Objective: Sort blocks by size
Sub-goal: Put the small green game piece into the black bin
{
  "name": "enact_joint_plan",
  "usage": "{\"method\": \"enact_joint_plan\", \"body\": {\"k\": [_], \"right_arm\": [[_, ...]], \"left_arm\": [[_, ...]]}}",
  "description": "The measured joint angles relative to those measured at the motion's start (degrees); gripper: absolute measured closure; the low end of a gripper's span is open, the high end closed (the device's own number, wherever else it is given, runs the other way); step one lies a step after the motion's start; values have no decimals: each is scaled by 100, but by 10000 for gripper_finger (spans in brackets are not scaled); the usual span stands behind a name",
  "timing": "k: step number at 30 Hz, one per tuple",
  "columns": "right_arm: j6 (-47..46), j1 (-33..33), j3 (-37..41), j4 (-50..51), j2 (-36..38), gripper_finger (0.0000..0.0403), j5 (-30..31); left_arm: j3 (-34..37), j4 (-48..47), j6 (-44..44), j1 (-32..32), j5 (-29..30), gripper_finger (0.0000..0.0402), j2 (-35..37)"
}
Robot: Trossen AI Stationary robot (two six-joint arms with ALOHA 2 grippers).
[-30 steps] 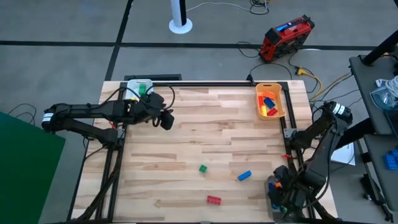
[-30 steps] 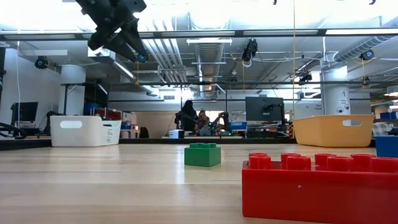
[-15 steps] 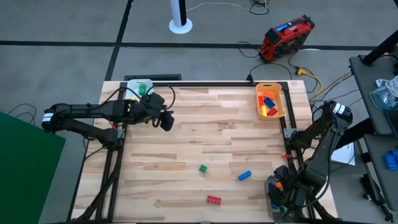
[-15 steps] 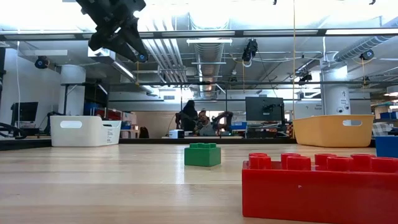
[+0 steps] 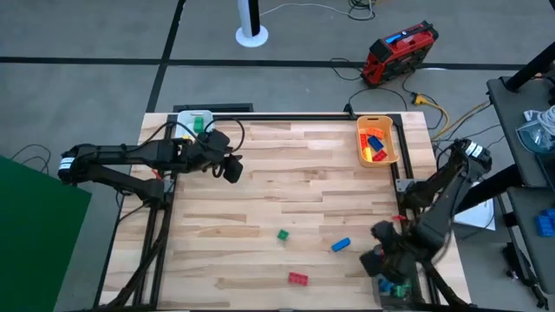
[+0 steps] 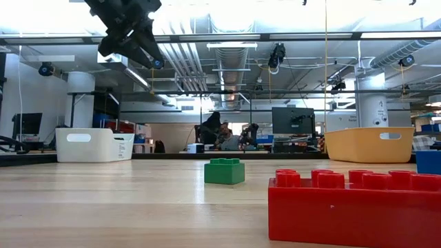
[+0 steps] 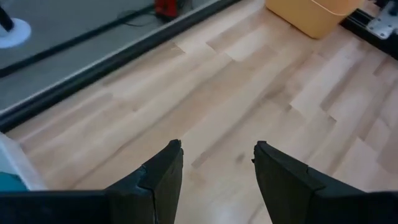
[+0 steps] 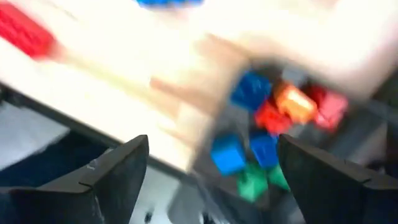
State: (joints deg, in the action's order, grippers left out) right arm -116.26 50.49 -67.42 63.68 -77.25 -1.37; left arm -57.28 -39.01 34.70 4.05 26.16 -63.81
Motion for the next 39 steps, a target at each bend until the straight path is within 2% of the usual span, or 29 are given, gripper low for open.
{"method": "enact_joint_plan", "body": {"k": [7,14,21,26,30,33,39], "right_arm": [[1761,-1174,0,32,28,74,397],[3012,-1905,-57,39,78,79,626],[3089,-1979,-83,79,472,66,1284],[2950,-1979,-83,111,915,66,1705],[2882,-1979,-83,107,1161,71,1998],[2882,-1979,-81,103,1226,74,2085],[2828,-1979,-74,95,1154,64,2090]], "left_arm": [[2,391,-559,-129,-982,227,0],[20,1170,-1518,-807,-1776,227,-175],[24,1843,-1840,-1392,-1852,227,-957],[26,2736,-2307,-1444,-2424,227,-1718],[26,2946,-2761,-1443,-2996,227,-2317],[31,2947,-2903,-1482,-3212,227,-2692],[-15,3318,-3119,-1567,-3262,227,-3294]]}}
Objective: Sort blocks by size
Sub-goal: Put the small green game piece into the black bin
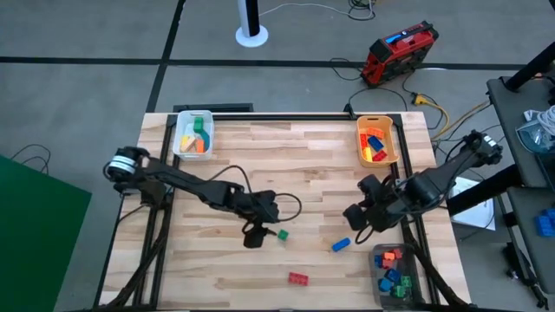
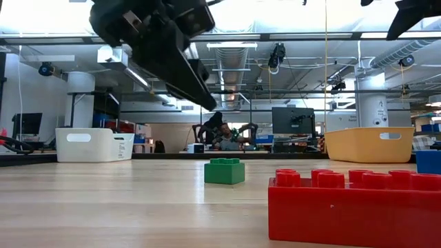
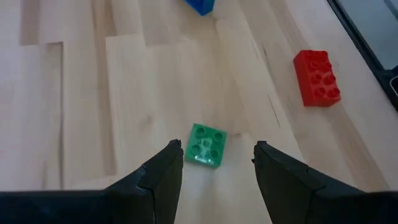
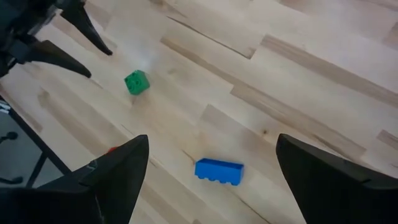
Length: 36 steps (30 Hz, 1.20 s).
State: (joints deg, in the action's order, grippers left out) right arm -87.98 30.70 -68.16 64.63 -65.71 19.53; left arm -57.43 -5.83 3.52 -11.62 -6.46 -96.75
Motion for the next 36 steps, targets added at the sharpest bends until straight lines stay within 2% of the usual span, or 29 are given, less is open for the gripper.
{"method": "enact_joint_plan", "body": {"k": [6,16,30,36], "right_arm": [[-7,0,4,-19,-79,58,-56],[9,0,18,-6,-61,58,-71],[-70,0,94,-8,-61,58,-199],[-130,0,97,-8,-61,58,-199]], "left_arm": [[-2,466,14,2,-55,218,-354],[-13,727,-535,-150,-52,162,-769],[-13,1256,-753,-179,243,161,-1360],[-13,1359,-738,-179,240,178,-1593]]}}
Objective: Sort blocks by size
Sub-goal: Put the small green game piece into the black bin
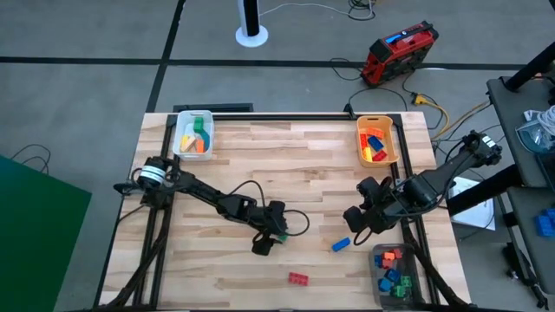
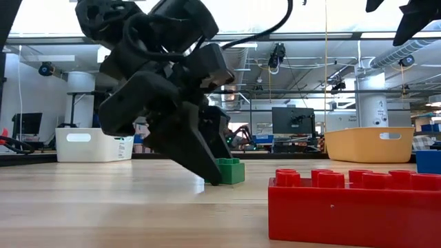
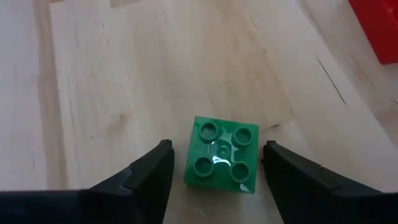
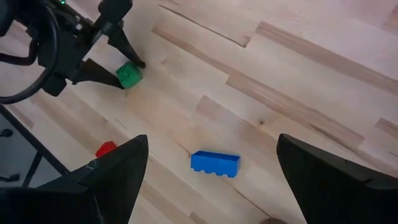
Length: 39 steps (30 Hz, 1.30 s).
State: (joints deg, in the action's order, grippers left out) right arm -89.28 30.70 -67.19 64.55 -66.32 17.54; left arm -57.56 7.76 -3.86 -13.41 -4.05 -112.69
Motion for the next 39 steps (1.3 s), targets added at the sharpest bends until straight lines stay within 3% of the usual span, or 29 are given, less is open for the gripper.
{"method": "enact_joint_plan", "body": {"k": [10,14,18,26,34,39], "right_arm": [[-84,0,38,2,0,62,7],[-172,0,55,-2,0,60,15],[-606,0,74,-50,0,66,44],[-988,-115,104,-529,-270,78,52],[32,-898,104,-2106,-838,58,44],[875,-1437,104,-3479,-1022,49,-131]], "left_arm": [[0,102,161,0,-98,258,-54],[0,10,611,12,-97,289,75],[4,-51,787,15,-105,289,455],[5,-23,592,57,756,274,1433],[4,96,534,125,1365,275,2137],[4,169,599,125,1412,275,2273]]}}
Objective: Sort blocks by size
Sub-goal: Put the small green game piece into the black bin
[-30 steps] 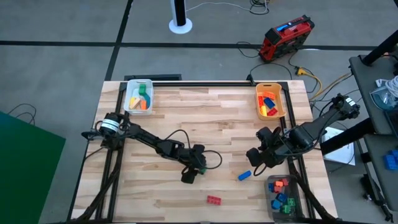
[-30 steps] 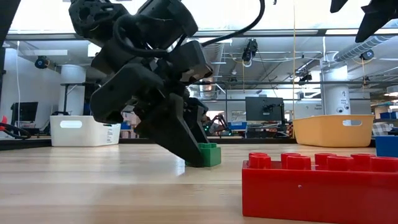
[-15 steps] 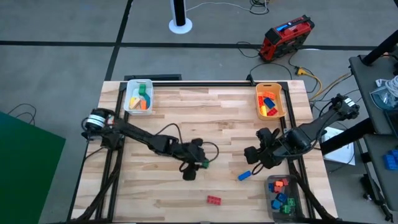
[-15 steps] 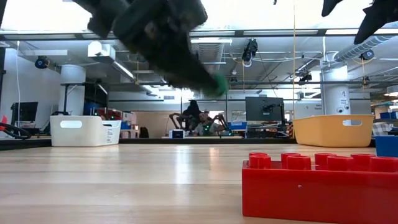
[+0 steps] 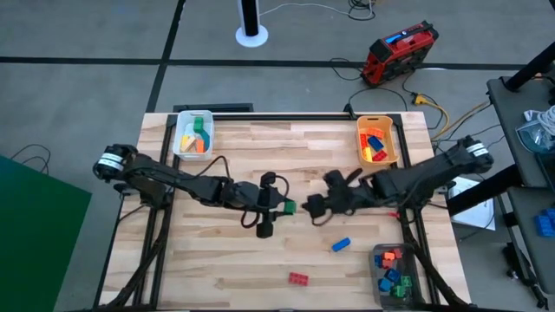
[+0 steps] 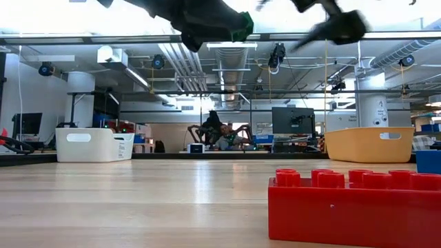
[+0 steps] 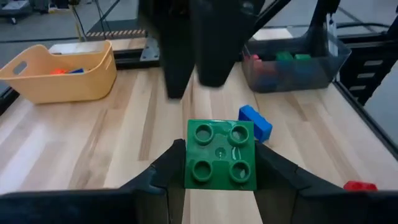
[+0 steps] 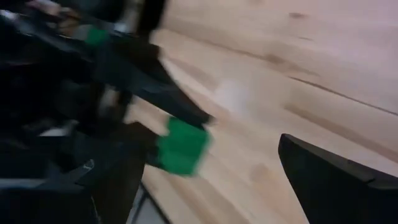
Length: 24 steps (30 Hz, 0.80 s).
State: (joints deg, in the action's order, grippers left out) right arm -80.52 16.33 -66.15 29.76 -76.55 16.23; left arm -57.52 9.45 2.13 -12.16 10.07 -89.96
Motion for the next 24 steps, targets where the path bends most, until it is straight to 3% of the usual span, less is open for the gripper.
{"method": "enact_joint_plan", "body": {"k": [5,16,24], "right_arm": [[518,-299,0,-1087,-210,49,-488],[624,-375,-13,-1162,-296,59,-720],[740,-399,-13,-1184,-298,152,-713]], "left_arm": [[0,183,11,-2,5,275,3],[0,466,145,0,154,275,43],[0,510,142,0,160,266,81]]}}
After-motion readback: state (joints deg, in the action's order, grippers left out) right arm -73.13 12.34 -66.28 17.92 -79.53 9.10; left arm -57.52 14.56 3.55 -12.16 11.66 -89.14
